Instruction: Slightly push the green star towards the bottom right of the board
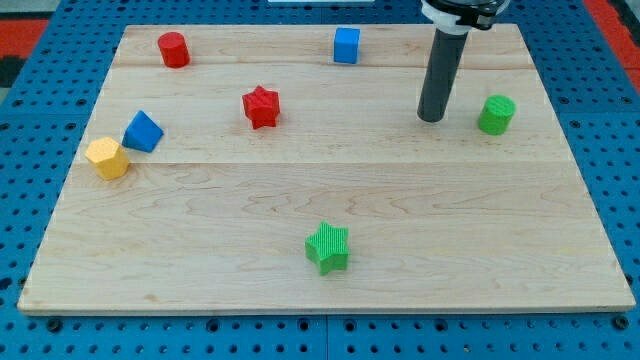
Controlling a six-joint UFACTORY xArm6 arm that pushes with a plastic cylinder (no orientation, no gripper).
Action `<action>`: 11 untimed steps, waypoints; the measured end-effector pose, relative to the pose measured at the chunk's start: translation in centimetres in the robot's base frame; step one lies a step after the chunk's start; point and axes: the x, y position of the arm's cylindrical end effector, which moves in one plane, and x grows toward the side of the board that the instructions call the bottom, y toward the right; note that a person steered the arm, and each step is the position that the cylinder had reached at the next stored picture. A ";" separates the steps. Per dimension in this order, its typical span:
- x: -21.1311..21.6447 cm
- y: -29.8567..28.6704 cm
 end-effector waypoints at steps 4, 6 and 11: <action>8.6 -12.5; 19.8 -18.3; 15.5 -0.6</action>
